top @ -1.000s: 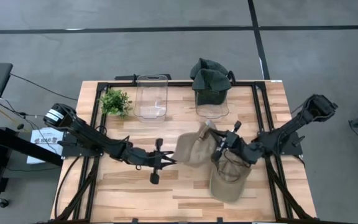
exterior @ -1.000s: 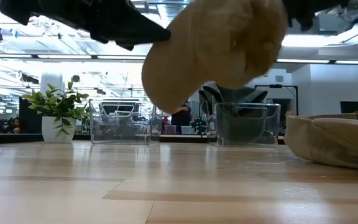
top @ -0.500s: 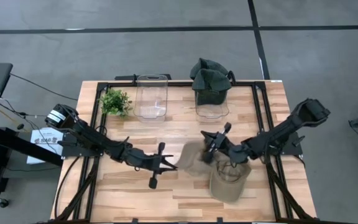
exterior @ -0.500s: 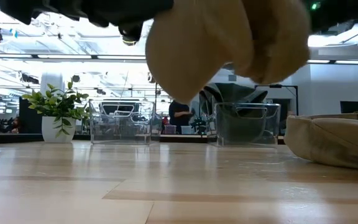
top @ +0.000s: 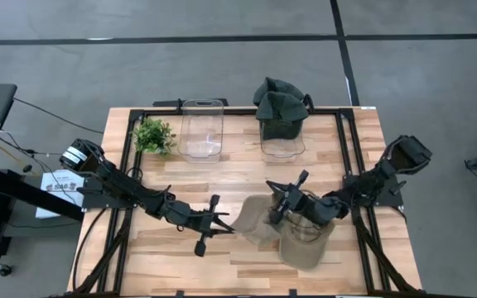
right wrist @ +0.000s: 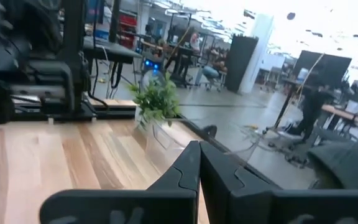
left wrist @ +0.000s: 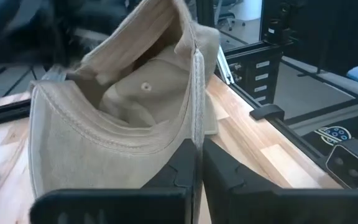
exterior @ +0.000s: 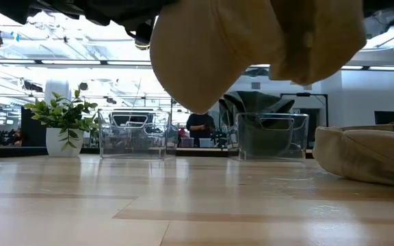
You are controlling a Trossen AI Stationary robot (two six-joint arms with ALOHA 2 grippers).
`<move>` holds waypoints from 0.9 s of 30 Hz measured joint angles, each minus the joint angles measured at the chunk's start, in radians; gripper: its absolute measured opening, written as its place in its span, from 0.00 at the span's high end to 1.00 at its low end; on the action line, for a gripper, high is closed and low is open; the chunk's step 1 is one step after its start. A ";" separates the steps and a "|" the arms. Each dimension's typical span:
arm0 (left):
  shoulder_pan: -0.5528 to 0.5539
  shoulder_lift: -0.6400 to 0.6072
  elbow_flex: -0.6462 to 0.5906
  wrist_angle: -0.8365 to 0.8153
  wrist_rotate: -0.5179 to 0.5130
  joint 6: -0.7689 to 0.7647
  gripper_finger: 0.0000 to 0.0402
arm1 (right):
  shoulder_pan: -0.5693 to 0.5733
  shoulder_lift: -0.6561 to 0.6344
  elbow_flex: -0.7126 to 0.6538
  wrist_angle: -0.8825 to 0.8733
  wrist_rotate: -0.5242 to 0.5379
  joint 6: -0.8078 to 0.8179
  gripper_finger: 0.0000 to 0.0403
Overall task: Pick & Place hat
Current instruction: Put the left brown cap into the left transparent bin
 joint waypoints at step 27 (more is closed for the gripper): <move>-0.059 0.000 0.040 0.054 -0.168 -0.083 0.97 | 0.470 -0.187 0.000 -0.033 0.004 0.047 1.00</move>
